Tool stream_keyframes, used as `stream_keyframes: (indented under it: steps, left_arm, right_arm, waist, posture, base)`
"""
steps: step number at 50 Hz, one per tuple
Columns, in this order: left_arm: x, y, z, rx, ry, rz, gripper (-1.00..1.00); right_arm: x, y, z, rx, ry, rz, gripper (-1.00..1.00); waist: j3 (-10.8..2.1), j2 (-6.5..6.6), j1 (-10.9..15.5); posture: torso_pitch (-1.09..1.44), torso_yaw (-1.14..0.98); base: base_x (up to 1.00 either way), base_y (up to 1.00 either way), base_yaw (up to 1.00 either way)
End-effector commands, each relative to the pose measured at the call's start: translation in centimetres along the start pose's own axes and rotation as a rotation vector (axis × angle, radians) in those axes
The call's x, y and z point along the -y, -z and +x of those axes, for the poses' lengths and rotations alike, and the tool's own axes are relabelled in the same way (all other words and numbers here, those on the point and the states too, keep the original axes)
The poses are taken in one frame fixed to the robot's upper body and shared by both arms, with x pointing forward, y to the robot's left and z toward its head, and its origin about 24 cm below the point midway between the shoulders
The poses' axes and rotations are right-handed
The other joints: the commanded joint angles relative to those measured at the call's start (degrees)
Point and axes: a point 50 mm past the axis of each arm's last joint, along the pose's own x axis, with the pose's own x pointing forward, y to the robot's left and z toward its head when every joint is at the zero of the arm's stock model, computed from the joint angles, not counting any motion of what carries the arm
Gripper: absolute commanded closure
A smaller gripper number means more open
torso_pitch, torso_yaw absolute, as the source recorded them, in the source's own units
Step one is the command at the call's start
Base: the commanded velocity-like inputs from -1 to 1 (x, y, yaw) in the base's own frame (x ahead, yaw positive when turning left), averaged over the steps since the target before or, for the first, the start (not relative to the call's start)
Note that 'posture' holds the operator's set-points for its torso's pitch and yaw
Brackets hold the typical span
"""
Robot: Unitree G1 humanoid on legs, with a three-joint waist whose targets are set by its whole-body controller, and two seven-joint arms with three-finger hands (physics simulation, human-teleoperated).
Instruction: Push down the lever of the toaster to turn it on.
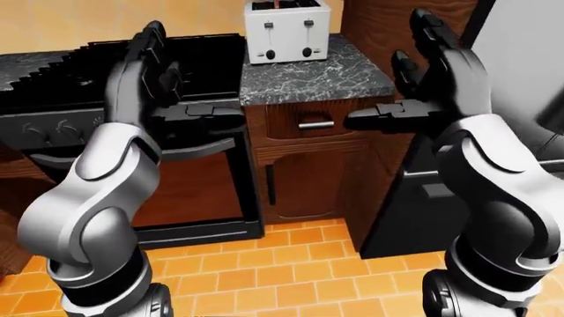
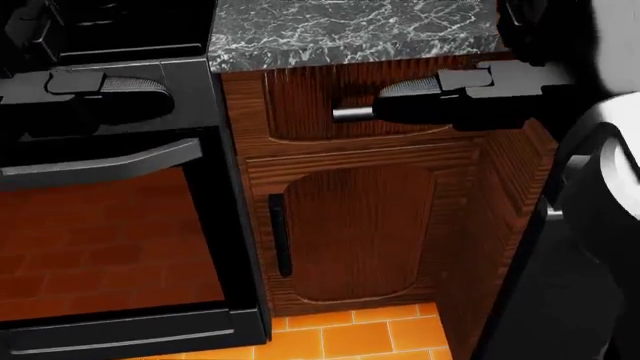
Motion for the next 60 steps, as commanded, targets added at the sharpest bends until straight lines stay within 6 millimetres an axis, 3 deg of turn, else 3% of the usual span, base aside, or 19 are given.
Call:
stream_keyframes:
  steps: [1,8,11,12,14,19,22,23,35,37,39,40,42,48,50,52,53,55,60]
  left_arm:
    - [0.48,-1.76,-0.21,0.087,0.018,-0.001,-1.0]
    - [0.43,-1.41,-0.06,0.084,0.019,0.0,-1.0]
    - [0.41,-1.42,-0.06,0.085,0.019,-0.001,-1.0]
    - [0.4,-1.4,-0.04,0.085,0.019,-0.001,-1.0]
    - [0.42,-1.43,-0.02,0.085,0.019,-0.001,-1.0]
    - [0.49,-1.47,-0.09,0.085,0.021,-0.001,-1.0]
    - [0.59,-1.4,-0.11,0.086,0.025,0.001,-1.0]
    - [0.59,-1.39,-0.07,0.086,0.025,0.001,-1.0]
    - [0.6,-1.43,-0.14,0.087,0.025,0.002,-1.0]
    - [0.65,-1.49,-0.14,0.088,0.026,0.003,-1.0]
    - [0.66,-1.55,-0.19,0.088,0.026,0.002,-1.0]
    - [0.62,-1.42,-0.14,0.087,0.026,0.002,-1.0]
    - [0.6,-1.38,-0.12,0.088,0.026,0.002,-1.0]
    - [0.63,-1.59,-0.13,0.088,0.025,0.003,-1.0]
    - [0.63,-1.48,-0.11,0.088,0.025,0.003,-1.0]
    - [0.64,-1.54,-0.15,0.088,0.025,0.002,-1.0]
    - [0.6,-1.51,-0.13,0.088,0.024,0.002,-1.0]
    - [0.53,-1.61,-0.15,0.09,0.017,0.0,-1.0]
    - [0.47,-1.73,-0.2,0.092,0.014,-0.002,-1.0]
  right_arm:
    - [0.39,-1.77,-0.21,0.091,0.022,0.0,-1.0]
    - [0.46,-1.59,-0.14,0.09,0.02,-0.002,-1.0]
    - [0.59,-1.65,-0.12,0.092,0.024,0.0,-1.0]
    - [0.57,-1.71,-0.12,0.092,0.024,0.0,-1.0]
    - [0.59,-1.66,-0.1,0.091,0.024,-0.001,-1.0]
    - [0.63,-1.56,-0.11,0.089,0.024,-0.004,-1.0]
    - [0.66,-1.46,-0.06,0.088,0.024,-0.005,-1.0]
    - [0.68,-1.43,-0.04,0.088,0.024,-0.005,-1.0]
    - [0.5,-1.5,-0.11,0.087,0.021,-0.007,-1.0]
    - [0.51,-1.48,-0.11,0.086,0.022,-0.008,-1.0]
    - [0.5,-1.58,-0.17,0.087,0.022,-0.008,-1.0]
    - [0.53,-1.55,-0.15,0.088,0.022,-0.007,-1.0]
    - [0.5,-1.54,-0.13,0.088,0.022,-0.008,-1.0]
    - [0.54,-1.45,-0.07,0.087,0.022,-0.009,-1.0]
    - [0.56,-1.46,-0.05,0.087,0.022,-0.009,-1.0]
    - [0.54,-1.45,-0.06,0.086,0.022,-0.009,-1.0]
    - [0.51,-1.47,-0.08,0.086,0.021,-0.009,-1.0]
    - [0.54,-1.45,-0.07,0.086,0.022,-0.009,-1.0]
    - [0.52,-1.38,-0.05,0.086,0.021,-0.009,-1.0]
  waist:
    - [-1.48,0.12,-0.4]
    - [-0.87,-4.25,-0.1]
    - [-1.91,-8.54,0.2]
    - [-1.41,-6.04,-0.4]
    - [-1.86,-7.25,-0.1]
    - [-1.01,-4.78,-0.3]
    - [-0.98,-1.0,-1.0]
    - [-1.85,1.76,-1.1]
    - [-0.88,-3.56,0.4]
    - [-1.03,-5.26,0.8]
    - [-1.96,-8.49,1.0]
    - [-1.55,-6.25,0.4]
    - [-1.3,-7.17,0.5]
    - [-0.67,-4.17,-0.1]
    - [-0.75,-2.38,-0.5]
    - [-2.02,1.16,-0.8]
    - [-1.53,-0.59,-0.2]
    - [-1.13,0.32,-0.2]
    - [-1.17,-2.12,0.4]
  posture:
    - [0.0,0.0]
    - [0.0,0.0]
    - [0.0,0.0]
    - [0.0,0.0]
    - [0.0,0.0]
    - [0.0,0.0]
    - [0.0,0.0]
    - [0.0,0.0]
    - [0.0,0.0]
    - [0.0,0.0]
    - [0.0,0.0]
    - [0.0,0.0]
    - [0.0,0.0]
    - [0.0,0.0]
    - [0.0,0.0]
    - [0.0,0.0]
    - [0.0,0.0]
    - [0.0,0.0]
    - [0.0,0.0]
  base:
    - [0.13,0.23,0.0]
    - [0.13,0.23,0.0]
    - [0.13,0.22,0.0]
    - [0.13,0.23,0.0]
    - [0.13,0.23,0.0]
    - [0.15,0.21,0.0]
    - [0.19,0.16,0.0]
    - [0.19,0.14,0.0]
    - [0.21,0.06,0.0]
    - [0.23,0.02,0.0]
    - [0.23,0.03,0.0]
    - [0.23,0.02,0.0]
    - [0.23,0.03,0.0]
    - [0.23,0.02,0.0]
    - [0.23,0.02,0.0]
    - [0.23,0.02,0.0]
    - [0.23,0.02,0.0]
    - [0.23,0.03,0.0]
    - [0.23,0.03,0.0]
